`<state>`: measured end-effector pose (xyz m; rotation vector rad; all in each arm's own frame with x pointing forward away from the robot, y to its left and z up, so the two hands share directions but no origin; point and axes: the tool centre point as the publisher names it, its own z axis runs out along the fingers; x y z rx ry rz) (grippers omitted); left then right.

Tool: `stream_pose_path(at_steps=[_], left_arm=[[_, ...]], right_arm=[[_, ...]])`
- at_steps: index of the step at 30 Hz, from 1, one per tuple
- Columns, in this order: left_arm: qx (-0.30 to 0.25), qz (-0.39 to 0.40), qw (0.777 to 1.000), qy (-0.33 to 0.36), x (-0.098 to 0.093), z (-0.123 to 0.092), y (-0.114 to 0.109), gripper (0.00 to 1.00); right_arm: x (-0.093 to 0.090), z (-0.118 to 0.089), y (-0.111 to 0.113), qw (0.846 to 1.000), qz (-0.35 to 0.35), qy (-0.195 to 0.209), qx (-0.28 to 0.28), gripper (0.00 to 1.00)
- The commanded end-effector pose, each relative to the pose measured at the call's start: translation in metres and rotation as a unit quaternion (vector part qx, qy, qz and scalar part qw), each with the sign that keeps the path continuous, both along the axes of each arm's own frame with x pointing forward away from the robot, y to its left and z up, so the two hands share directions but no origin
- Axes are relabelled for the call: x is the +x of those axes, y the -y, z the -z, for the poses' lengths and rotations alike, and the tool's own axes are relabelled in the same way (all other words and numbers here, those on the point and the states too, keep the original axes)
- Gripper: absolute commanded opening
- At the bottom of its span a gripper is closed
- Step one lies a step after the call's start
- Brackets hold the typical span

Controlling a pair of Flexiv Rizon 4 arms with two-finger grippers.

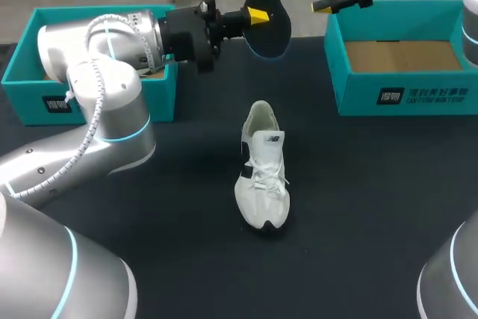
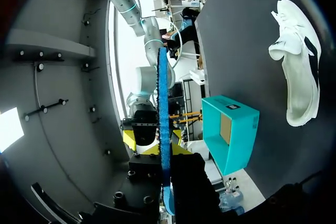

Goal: Take the shoe out of the shoebox, open the shoe tongue, remove and reinsert the insole, then place the shoe into the shoebox

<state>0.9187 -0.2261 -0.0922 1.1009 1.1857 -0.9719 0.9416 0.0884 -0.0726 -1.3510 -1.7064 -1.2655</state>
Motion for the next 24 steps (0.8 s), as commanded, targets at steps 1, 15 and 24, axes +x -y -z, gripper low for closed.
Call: stream_pose_path(at_steps=[1,15,24], left_arm=[[0.004,-0.001,1.000,-0.002,-0.001,-0.001,-0.001,0.00],[0.025,0.013,1.000,0.000,-0.009,-0.004,-0.003,0.00],[0.046,0.013,0.999,0.000,-0.013,-0.003,-0.010,0.00]], right_arm=[[-0.028,0.000,0.020,1.000,0.016,0.016,0.014,1.00],[-0.072,0.001,0.064,0.998,0.048,0.023,0.028,1.00],[-0.072,0.001,0.064,0.998,0.048,0.023,0.028,1.00]])
